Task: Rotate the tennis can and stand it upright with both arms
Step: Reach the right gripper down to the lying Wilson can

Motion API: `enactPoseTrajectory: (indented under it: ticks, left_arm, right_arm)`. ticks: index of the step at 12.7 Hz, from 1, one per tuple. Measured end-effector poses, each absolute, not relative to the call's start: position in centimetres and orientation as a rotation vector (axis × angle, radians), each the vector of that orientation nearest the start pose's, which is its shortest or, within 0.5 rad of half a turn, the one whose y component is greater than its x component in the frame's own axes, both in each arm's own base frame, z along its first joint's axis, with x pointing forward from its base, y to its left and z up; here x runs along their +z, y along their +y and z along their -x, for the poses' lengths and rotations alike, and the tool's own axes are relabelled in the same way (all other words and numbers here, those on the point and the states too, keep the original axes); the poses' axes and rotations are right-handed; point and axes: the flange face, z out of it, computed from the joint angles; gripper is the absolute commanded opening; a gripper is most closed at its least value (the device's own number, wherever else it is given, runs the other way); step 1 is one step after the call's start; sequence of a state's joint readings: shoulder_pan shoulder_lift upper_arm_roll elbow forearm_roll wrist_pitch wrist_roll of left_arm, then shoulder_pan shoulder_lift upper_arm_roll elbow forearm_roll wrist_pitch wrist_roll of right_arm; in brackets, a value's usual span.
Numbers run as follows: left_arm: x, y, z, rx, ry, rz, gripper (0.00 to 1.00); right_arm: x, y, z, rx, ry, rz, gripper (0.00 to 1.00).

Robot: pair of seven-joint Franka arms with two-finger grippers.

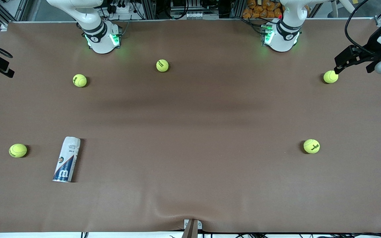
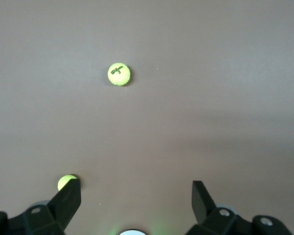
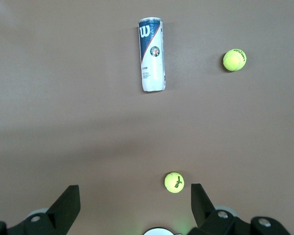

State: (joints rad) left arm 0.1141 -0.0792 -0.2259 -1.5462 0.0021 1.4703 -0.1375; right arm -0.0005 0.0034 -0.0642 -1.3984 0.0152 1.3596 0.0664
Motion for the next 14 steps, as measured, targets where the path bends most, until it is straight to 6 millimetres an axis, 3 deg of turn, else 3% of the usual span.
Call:
enactPoseTrajectory:
  ticks: [9,12,14]
  left_arm:
    - [67.3,-5.8,-51.4,-0.002,-0.022,3.122,1.0]
    - [67.4,-5.8,-51.4,0.0,-0.022,3.122,1.0]
    - [67.4,-5.8,-51.4,-0.001,-0.023,3.122,1.0]
  right_arm:
    - [67.6,-3.4,-53.2,0.095,0.204,3.119,1.0]
    - [63.6,-3.4,-54.7,0.16,0.206,3.118,1.0]
    - [58.2,-3.5,-57.2,0.208,0.207,3.12,1.0]
